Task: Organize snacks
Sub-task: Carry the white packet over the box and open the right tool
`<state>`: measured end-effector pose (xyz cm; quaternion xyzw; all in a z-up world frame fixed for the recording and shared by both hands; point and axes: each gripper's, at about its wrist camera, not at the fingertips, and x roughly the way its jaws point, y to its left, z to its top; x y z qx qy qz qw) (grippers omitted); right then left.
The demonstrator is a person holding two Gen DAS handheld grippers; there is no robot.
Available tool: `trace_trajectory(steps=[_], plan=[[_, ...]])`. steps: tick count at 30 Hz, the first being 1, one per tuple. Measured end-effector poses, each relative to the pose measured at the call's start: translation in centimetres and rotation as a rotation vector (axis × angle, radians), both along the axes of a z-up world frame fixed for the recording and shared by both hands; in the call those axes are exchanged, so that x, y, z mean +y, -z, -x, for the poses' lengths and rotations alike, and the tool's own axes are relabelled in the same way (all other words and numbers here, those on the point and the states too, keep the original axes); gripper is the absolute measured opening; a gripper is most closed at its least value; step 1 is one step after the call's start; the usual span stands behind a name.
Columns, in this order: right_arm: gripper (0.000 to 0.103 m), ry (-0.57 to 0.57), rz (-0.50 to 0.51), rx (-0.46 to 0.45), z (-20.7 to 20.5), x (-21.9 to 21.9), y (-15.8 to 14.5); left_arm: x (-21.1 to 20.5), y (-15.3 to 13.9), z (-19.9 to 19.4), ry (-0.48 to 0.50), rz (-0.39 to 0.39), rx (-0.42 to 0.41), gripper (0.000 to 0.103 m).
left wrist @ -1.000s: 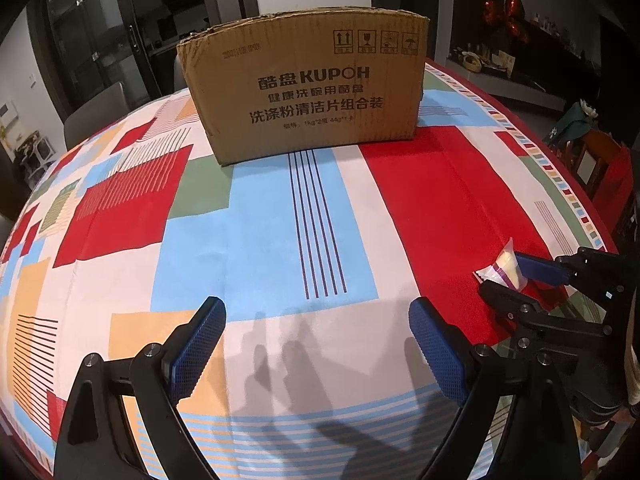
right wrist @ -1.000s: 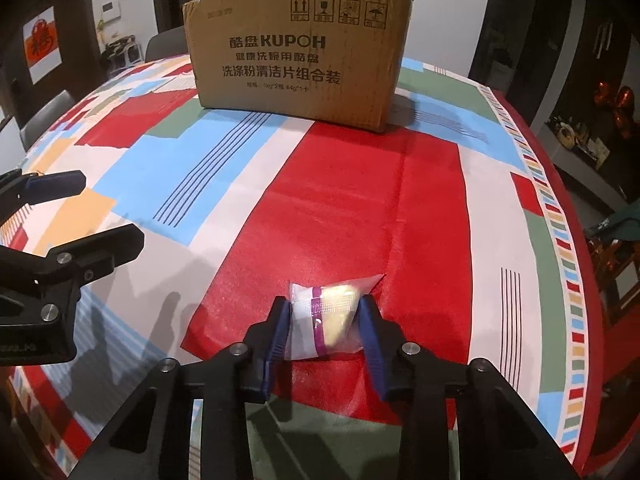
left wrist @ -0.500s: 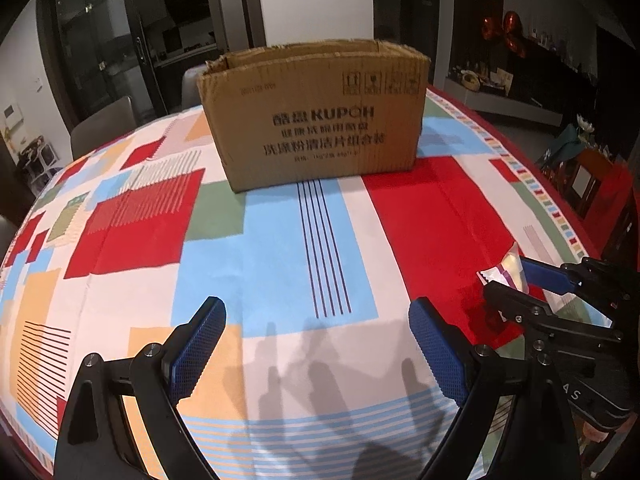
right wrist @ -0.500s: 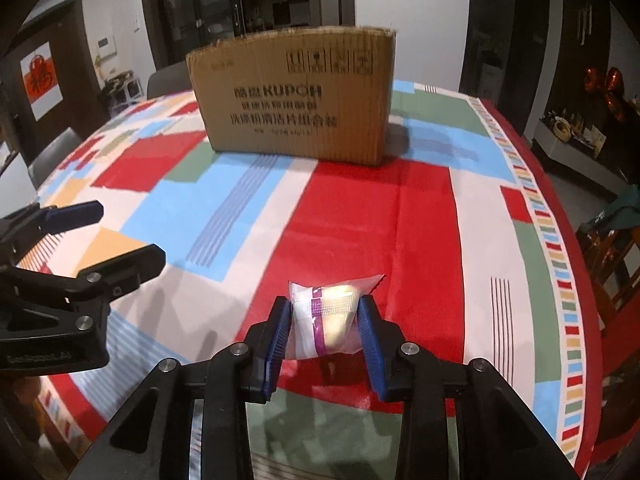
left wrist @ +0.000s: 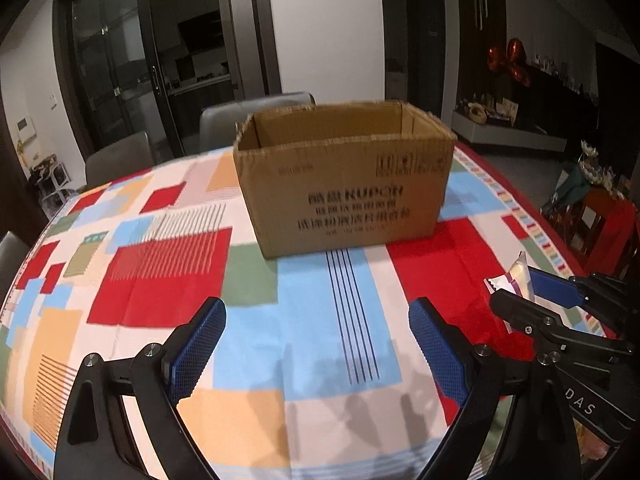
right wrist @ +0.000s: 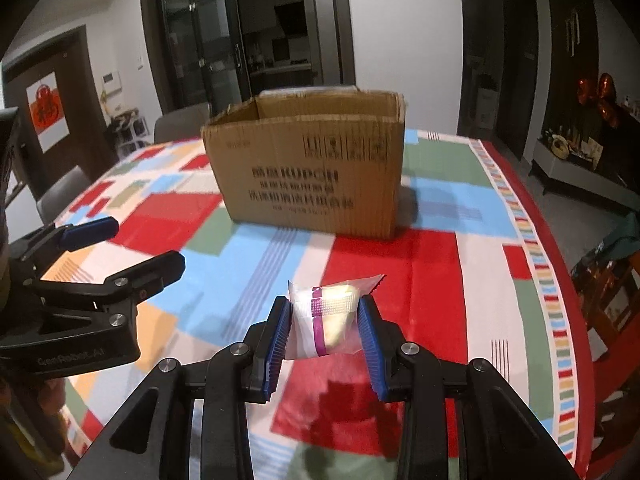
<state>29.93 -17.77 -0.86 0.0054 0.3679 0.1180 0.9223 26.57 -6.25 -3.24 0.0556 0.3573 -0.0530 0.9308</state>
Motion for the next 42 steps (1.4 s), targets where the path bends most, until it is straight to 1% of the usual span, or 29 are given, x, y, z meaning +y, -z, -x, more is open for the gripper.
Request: trace_trajectory(steps=[7, 11, 20, 24, 31, 39, 40, 41, 42], plan=[[0.036, 0.015, -0.028, -0.063, -1.8, 0.5, -2.5, 0.7, -1.9, -1.6, -0.007, -0.008, -0.050, 0.094], [0.036, 0.022, -0.035, -0.086, -3.1, 0.6, -3.5, 1.2, -3.0, -2.6, -0.015, -0.002, -0.077, 0.096], [0.036, 0.022, -0.042, -0.132, -6.1, 1.6, -5.6, 2.2, -4.5, -4.9, -0.018, 0.008, -0.107, 0.098], [0.036, 0.026, -0.050, -0.146, -7.6, 1.7, -6.2, 2.7, -5.1, -6.0, -0.026, 0.011, -0.119, 0.099], [0.036, 0.028, -0.053, -0.169, -10.5, 2.3, -7.0, 3.3, -6.1, -8.1, -0.036, -0.006, -0.153, 0.101], [0.037, 0.042, -0.038, -0.172, -14.2, 2.8, -7.1, 4.3, -6.0, -10.9, -0.064, 0.000, -0.161, 0.101], [0.039, 0.044, -0.038, -0.172, -14.5, 2.8, -7.1, 4.4, -5.9, -11.0, -0.067, -0.001, -0.160, 0.101], [0.045, 0.049, -0.036, -0.171, -14.9, 2.7, -7.0, 4.4, -5.9, -11.2, -0.071, -0.002, -0.158, 0.101], [0.049, 0.057, -0.033, -0.170, -15.2, 2.7, -7.0, 4.5, -5.8, -11.4, -0.073, -0.001, -0.157, 0.101]])
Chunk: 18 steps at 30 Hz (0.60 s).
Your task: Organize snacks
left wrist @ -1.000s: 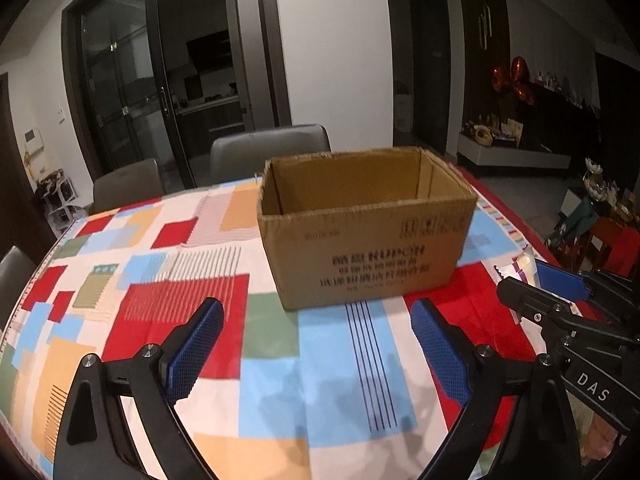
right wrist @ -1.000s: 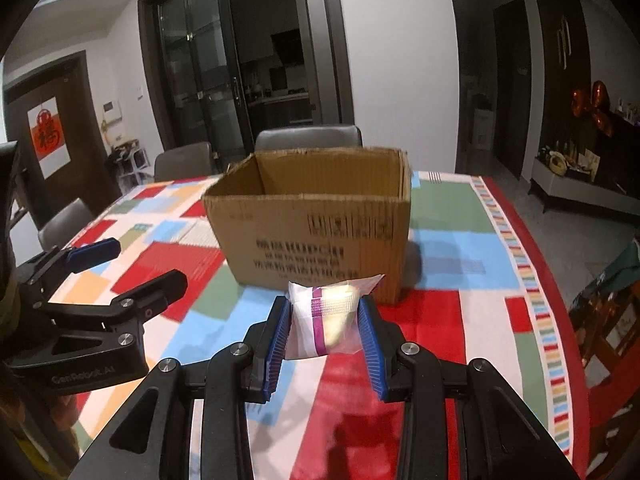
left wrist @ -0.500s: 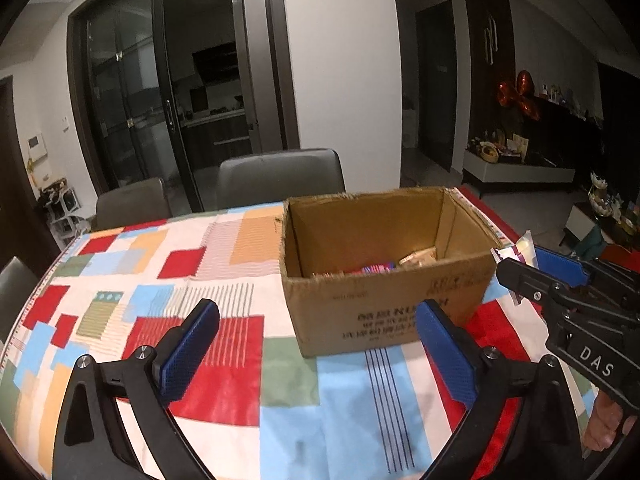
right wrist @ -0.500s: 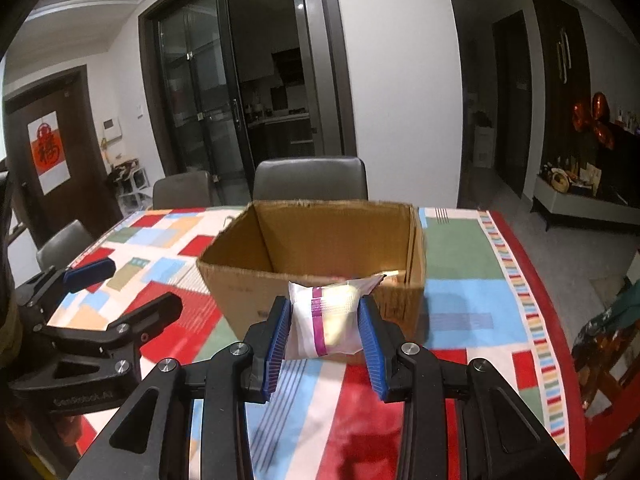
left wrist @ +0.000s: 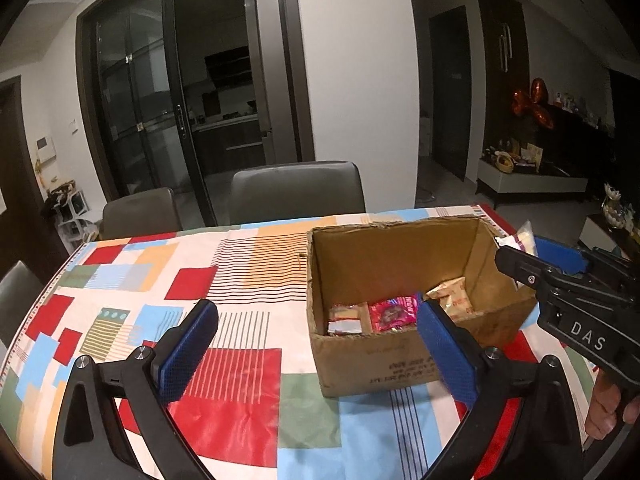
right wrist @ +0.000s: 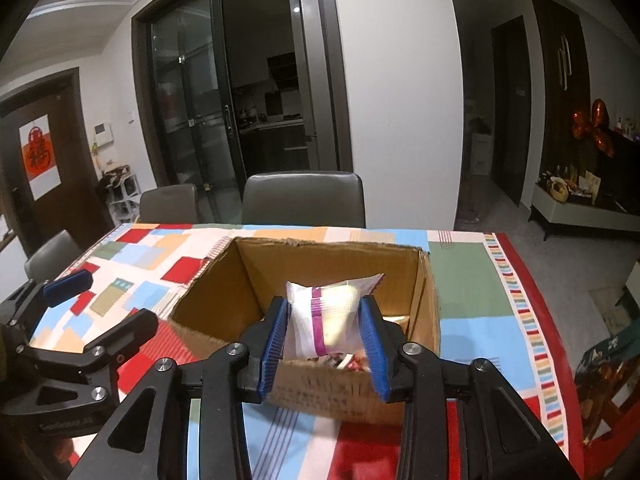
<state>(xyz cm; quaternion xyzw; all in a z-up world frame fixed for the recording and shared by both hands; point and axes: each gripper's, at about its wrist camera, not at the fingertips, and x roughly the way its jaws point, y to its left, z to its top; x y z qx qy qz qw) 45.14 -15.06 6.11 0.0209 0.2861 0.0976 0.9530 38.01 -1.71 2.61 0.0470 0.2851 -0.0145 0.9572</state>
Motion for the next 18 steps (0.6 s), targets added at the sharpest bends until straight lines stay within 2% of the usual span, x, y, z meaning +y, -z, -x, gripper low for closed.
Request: trace_trajectory(steps=[1, 5, 8, 15, 18], plan=[[0.052, 0.004, 0.004, -0.001, -0.3, 0.0, 0.0, 0.1, 0.0, -0.1, -0.001, 0.000, 0.001, 0.101], [0.053, 0.015, 0.013, 0.018, -0.7, -0.1, 0.3, 0.2, 0.2, -0.2, -0.007, -0.007, 0.001, 0.101], [0.061, 0.028, 0.012, 0.028, -0.3, -0.3, 0.3, 0.3, 0.0, 0.1, -0.007, -0.003, -0.004, 0.101], [0.068, 0.045, 0.013, 0.034, 2.1, -0.6, -0.8, 0.1, -1.5, 2.2, 0.000, 0.010, -0.026, 0.101], [0.074, 0.057, 0.013, 0.023, 3.7, -0.8, -1.7, 0.2, -2.4, 3.6, 0.003, 0.017, -0.038, 0.103]])
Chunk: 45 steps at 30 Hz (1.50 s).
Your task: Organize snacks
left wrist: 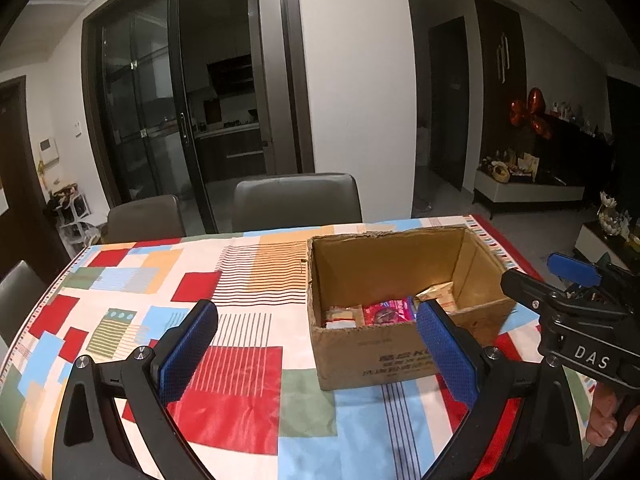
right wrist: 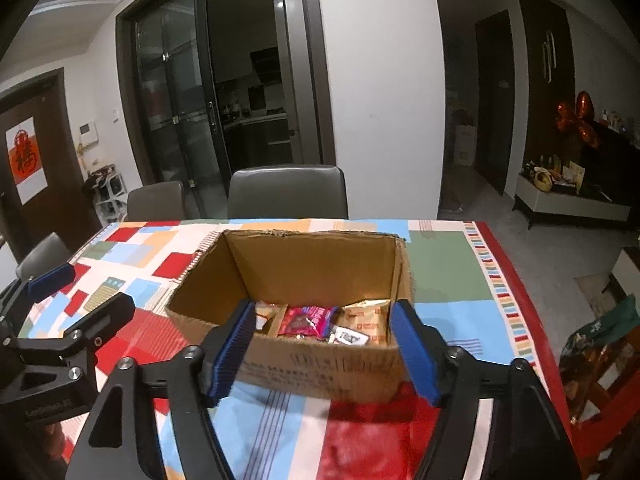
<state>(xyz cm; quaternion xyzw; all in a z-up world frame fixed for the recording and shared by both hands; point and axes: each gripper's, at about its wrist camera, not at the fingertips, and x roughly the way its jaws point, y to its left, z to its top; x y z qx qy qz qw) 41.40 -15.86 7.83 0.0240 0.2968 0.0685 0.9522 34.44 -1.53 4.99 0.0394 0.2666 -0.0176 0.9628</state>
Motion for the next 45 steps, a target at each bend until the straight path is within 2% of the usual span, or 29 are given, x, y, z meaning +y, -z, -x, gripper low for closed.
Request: trace_trajectory(steps=[8, 14, 17, 27, 37, 45], plan=[[0.081, 0.023, 0.007, -0.009, 4.8, -0.4, -2.1, 0.3, -1.8, 4.7, 0.011, 0.036, -0.022, 0.103], [0.084, 0.029, 0.012, -0.036, 9.0, -0.7, -3.0, 0.1, -2.6, 8.6, 0.019, 0.025, -0.048, 0.103], [0.087, 0.027, 0.010, -0.053, 11.2, -0.7, -3.2, 0.0, -2.7, 10.4, 0.027, 0.020, -0.063, 0.103], [0.088, 0.025, 0.009, -0.070, 16.9, -1.0, -3.1, -0.1, -2.5, 16.7, 0.039, 0.035, -0.091, 0.103], [0.088, 0.030, 0.011, -0.070, 21.0, -1.4, -2.2, -0.3, -2.2, 19.9, 0.040, 0.050, -0.093, 0.103], [0.088, 0.037, -0.008, -0.091, 22.2, -2.0, -2.6, -0.8, -2.2, 21.0, 0.043, 0.041, -0.098, 0.103]])
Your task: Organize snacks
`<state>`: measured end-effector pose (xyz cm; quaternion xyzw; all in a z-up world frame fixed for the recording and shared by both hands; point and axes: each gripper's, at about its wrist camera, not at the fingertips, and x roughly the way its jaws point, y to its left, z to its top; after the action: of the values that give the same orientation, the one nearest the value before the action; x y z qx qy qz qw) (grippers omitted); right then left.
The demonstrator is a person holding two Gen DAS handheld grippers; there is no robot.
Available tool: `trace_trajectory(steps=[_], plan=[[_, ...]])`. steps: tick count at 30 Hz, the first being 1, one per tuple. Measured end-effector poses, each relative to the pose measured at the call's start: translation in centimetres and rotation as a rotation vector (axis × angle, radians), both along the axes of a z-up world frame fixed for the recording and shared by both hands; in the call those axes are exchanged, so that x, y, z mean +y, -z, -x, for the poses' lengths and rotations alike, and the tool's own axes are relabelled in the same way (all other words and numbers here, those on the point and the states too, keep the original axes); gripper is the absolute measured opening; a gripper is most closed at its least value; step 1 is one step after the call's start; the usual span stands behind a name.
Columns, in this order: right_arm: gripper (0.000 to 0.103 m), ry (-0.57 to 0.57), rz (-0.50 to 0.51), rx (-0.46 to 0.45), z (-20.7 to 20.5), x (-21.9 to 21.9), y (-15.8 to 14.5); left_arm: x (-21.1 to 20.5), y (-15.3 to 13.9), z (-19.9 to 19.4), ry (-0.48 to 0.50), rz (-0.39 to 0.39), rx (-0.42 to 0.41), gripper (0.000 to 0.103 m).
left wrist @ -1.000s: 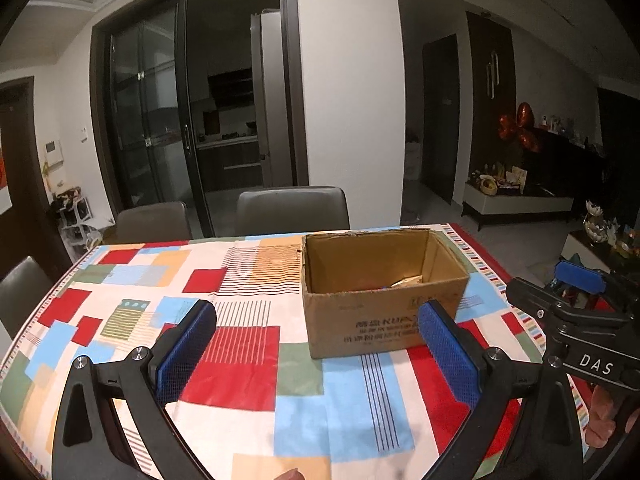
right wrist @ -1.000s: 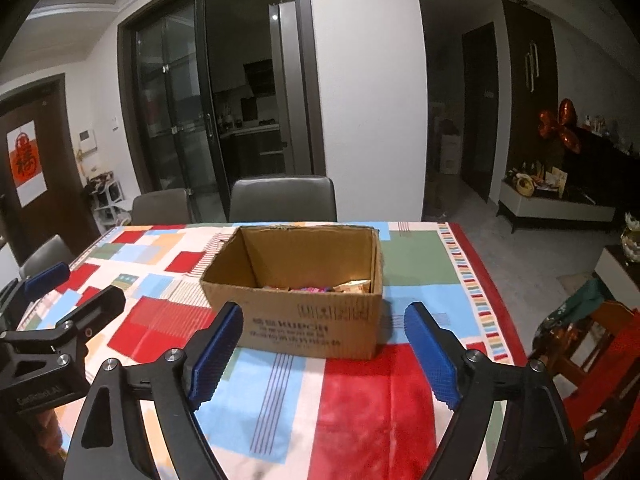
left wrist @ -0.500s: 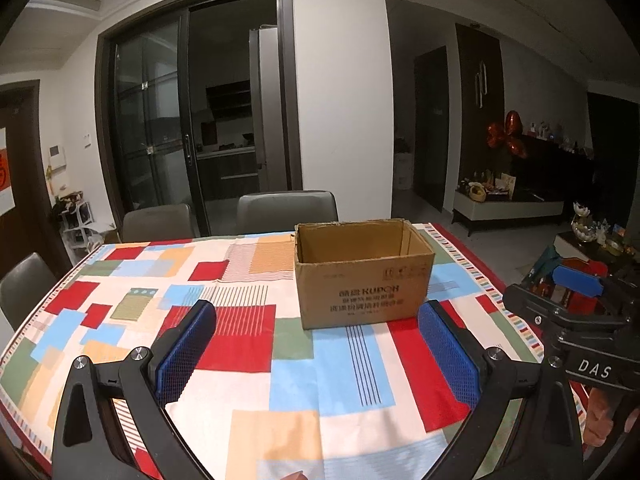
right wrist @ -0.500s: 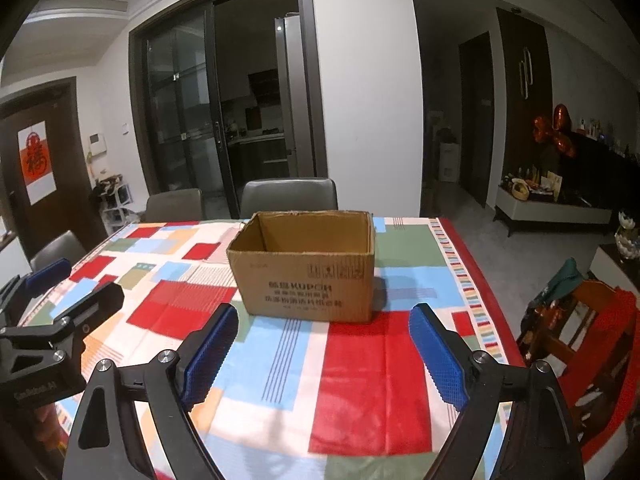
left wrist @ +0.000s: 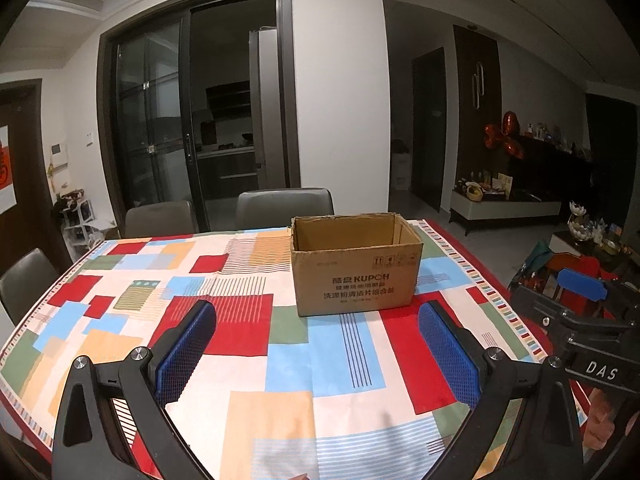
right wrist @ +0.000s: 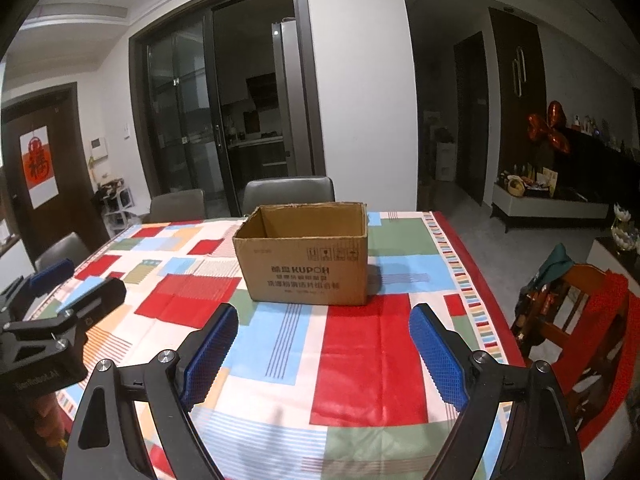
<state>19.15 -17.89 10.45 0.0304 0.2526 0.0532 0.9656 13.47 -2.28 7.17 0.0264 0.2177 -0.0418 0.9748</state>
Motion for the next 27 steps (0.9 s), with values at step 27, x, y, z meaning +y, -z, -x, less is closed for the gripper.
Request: trace_trajectory(steps=[27], plan=[[0.088, 0.012, -0.014, -0.016, 1.2, -0.5, 0.0, -0.4, 0.0, 1.5, -0.002, 0.005, 0.004, 0.103]])
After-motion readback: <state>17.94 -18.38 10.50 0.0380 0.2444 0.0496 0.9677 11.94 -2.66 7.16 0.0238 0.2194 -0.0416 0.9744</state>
